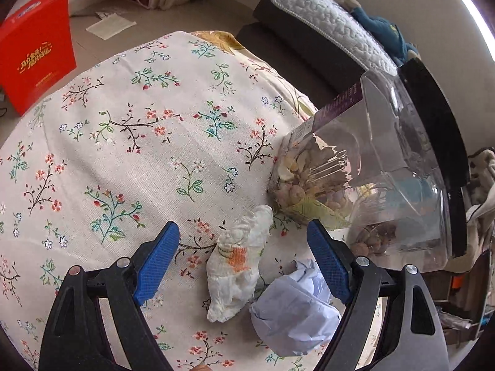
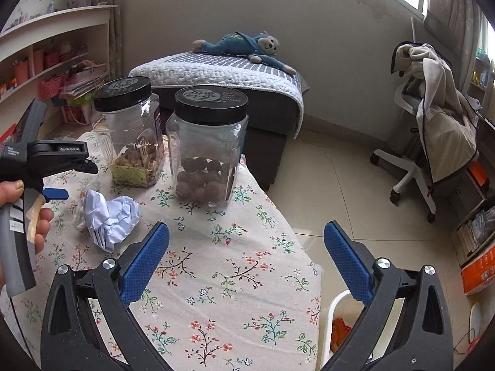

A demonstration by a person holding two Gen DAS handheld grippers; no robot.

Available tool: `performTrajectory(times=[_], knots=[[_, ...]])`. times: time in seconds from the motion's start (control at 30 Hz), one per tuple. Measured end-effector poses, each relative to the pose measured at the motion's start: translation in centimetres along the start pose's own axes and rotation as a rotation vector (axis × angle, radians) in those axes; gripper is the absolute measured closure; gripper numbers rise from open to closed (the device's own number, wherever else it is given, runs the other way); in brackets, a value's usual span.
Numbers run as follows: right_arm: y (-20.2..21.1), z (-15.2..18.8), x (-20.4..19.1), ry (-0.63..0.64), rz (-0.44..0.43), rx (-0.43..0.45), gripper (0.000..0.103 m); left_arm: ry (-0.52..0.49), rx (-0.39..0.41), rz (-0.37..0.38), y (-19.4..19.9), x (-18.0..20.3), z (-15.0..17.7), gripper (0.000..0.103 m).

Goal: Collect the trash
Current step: 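Grasp the white plastic wrapper with the left tool while the right tool grasps crumpled blue-white paper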

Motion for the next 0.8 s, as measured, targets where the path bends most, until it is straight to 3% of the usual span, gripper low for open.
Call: performTrajectory(times=[0.1, 0.17, 0.2, 0.23, 0.5, 0.7, 0.73, 0.8], knots=[[-0.9, 0.0, -1.8, 0.082, -0.071, 0.006, 0.007, -0.052, -0.029, -0.044, -1.7, 0.5, 0.4, 0.027], [-1.5, 0.2, -3.2, 0.119, -0.151, -0.004, 0.007, -0.088, -0.022, -0.083, -2.1, 0.7, 0.6, 0.041], [-1.7, 0.4, -4.1, 0.141, -0.188, -0.011, 0.007, -0.117, -0.012, -0.090, -2.0, 0.8, 0.7, 0.050], [-2.0, 0.7, -5.0, 0.169, -0.222, -0.019, 0.007, -0.139, -0.028, -0.075, -2.1, 1.1, 0.9, 0.070], [-3.1, -0.6, -11.2, 0.205, -0.489, -0.043, 0.007, -0.156, 0.076, -0.011, 3.3, -0.3, -0.8, 0.071], [-6.0, -1.8, -15.0, 0.231, -0.508, -0.079, 0.008, -0.190, 0.134, -0.024, 6.7, -2.8, -1.6, 0.070], [-6.6, -1.8, -15.4, 0.232, -0.503, -0.086, 0.015, -0.192, 0.140, -0.028, 6.9, -3.2, -1.8, 0.070], [-7.6, -1.7, -16.4, 0.226, -0.527, -0.120, 0.045, -0.189, 0.141, -0.037, 7.2, -4.2, -1.7, 0.070]])
Point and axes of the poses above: each gripper's, at about its wrist camera, not at the fingertips, and y roughly against the way its jaws point, x to its right, z to its underside, the point moved 4 cm from there along -y, roughly the way its jaws point, and after that the axes turned 7 degrees about y, right-handed, at the moved point
